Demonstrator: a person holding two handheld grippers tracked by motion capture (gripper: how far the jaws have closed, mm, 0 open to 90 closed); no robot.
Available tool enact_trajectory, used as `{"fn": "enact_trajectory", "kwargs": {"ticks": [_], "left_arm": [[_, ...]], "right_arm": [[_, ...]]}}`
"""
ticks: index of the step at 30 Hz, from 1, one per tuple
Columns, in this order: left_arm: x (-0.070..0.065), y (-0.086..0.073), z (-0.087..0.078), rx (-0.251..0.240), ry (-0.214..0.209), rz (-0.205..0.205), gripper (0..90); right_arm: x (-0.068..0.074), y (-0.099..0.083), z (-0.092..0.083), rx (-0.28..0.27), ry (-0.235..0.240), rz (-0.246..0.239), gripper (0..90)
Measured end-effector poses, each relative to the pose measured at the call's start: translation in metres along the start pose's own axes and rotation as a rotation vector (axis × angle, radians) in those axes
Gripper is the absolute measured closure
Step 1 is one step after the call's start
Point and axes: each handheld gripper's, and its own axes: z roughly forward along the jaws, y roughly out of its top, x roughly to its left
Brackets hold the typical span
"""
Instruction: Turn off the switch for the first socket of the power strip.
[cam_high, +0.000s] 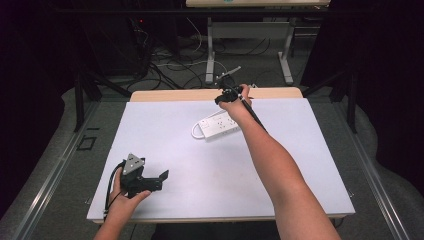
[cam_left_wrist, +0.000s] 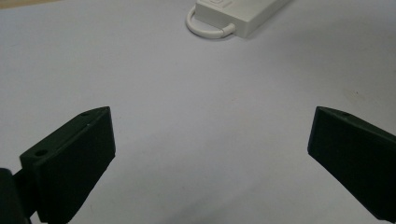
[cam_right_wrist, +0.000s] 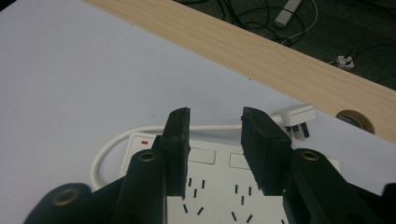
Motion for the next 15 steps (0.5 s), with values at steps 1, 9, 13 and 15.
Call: {"fn": "enact_trajectory", "kwargs": {"ticks": [1,9,13,15], "left_arm": [[0.0,0.0,0.0,-0.001,-0.001,0.0,0.7],[0.001,0.0,0.0,-0.004,-0.002,0.002,0.9],[0.001,0.0,0.0,0.0,-0.003,0.0,0.9],[0.001,0.0,0.0,-0.003,-0.004,0.003,0.9]], "right_arm": [[0.0,-0.001,0.002,0.005,0.001,-0.006,66.7],[-0.002,-0.003,0.012,0.03,0.007,0.024,76.0],[-0.002,-0.006,0.018,0.033,0.004,0.042,79.5],[-0.002,-0.006,0.019,0.053,0.011,0.056,81.5]]}}
